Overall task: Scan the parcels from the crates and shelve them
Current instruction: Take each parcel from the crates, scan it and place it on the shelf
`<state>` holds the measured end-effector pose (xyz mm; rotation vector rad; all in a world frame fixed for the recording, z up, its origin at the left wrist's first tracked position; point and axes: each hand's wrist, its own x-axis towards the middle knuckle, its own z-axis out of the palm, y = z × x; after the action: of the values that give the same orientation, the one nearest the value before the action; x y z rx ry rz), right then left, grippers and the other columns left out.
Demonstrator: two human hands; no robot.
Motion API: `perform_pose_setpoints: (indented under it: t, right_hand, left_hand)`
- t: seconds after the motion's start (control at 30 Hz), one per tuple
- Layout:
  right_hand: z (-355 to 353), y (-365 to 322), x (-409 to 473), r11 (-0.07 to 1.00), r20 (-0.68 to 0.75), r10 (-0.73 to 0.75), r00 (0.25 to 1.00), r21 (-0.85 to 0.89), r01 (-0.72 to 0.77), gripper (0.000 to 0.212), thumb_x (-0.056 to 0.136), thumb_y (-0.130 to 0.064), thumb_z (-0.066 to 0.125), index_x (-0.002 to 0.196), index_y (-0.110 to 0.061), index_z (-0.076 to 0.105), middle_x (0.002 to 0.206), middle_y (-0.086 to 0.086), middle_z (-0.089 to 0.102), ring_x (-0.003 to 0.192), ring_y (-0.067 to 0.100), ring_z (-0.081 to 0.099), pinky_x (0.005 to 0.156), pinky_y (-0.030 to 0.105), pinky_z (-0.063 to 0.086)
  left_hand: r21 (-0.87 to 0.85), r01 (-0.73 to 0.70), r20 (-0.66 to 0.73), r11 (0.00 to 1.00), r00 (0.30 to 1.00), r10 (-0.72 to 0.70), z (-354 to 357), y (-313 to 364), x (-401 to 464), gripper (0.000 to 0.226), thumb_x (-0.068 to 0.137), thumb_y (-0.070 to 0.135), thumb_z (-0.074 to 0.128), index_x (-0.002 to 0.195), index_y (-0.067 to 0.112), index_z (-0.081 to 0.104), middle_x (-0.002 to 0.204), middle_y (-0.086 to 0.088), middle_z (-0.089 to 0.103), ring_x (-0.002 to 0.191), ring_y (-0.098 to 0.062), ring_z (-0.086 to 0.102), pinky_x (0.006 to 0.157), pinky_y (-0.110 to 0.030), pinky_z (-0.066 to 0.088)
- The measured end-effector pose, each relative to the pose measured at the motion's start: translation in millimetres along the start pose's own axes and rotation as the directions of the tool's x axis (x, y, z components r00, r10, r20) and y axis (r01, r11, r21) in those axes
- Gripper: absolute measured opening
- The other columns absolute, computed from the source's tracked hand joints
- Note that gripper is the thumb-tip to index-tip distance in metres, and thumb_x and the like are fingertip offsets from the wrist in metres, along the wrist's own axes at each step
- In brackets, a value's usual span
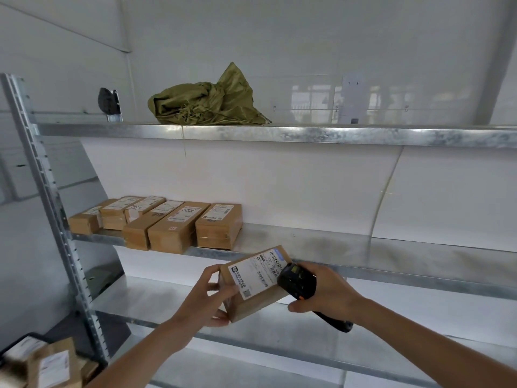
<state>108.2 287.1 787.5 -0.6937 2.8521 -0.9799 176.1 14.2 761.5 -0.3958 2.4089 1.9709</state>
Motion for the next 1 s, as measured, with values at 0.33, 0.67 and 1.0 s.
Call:
perform_pose_setpoints:
  t: [0.33, 0.67, 1.0]
  right_hand:
    - [43.0, 11.5, 16.7, 0.998, -0.139, -0.030, 0.990, 0.056, 0.038, 0.085, 0.065, -0.054, 0.089, 0.136, -0.041, 0.045, 0.124, -0.019, 0.064, 0.107, 0.008, 0.063, 0.090, 0.025, 0.052]
    - [60.9, 20.0, 83.8, 0.986, -0.200, -0.056, 0.978, 0.142, 0.085, 0.086, 0.062, -0.062, 0.082, 0.136, -0.051, 0.039, 0.128, -0.027, 0.062, 0.113, 0.005, 0.061, 0.094, 0.031, 0.056]
    - [53.8, 28.0, 167.2, 0.997, -0.145, -0.035, 0.989, 0.064, 0.044, 0.089, 0.061, -0.050, 0.088, 0.139, -0.045, 0.046, 0.115, -0.026, 0.067, 0.101, 0.003, 0.065, 0.087, 0.025, 0.054]
  left_hand:
    - [-0.133, 0.022, -0.094, 0.991, 0.995, -0.035, 51.8, -4.8, 29.9, 0.049, 0.092, 0.031, 0.071, 0.127, 0.040, 0.038, 0.127, -0.002, 0.056, 0.108, -0.036, 0.065, 0.079, -0.045, 0.063]
    - [-0.044, 0.009, -0.068, 0.999, 0.998, -0.012, 45.1, -0.4, 88.2, 0.051, 0.090, 0.048, 0.068, 0.131, 0.038, 0.039, 0.124, -0.003, 0.061, 0.103, -0.030, 0.069, 0.094, -0.049, 0.056]
    - [0.128, -0.075, 0.003, 0.989, 0.997, 0.075, 7.1, 3.7, 164.5, 0.035, 0.078, 0.062, 0.063, 0.107, 0.045, 0.056, 0.100, 0.020, 0.065, 0.092, -0.018, 0.068, 0.067, -0.021, 0.053]
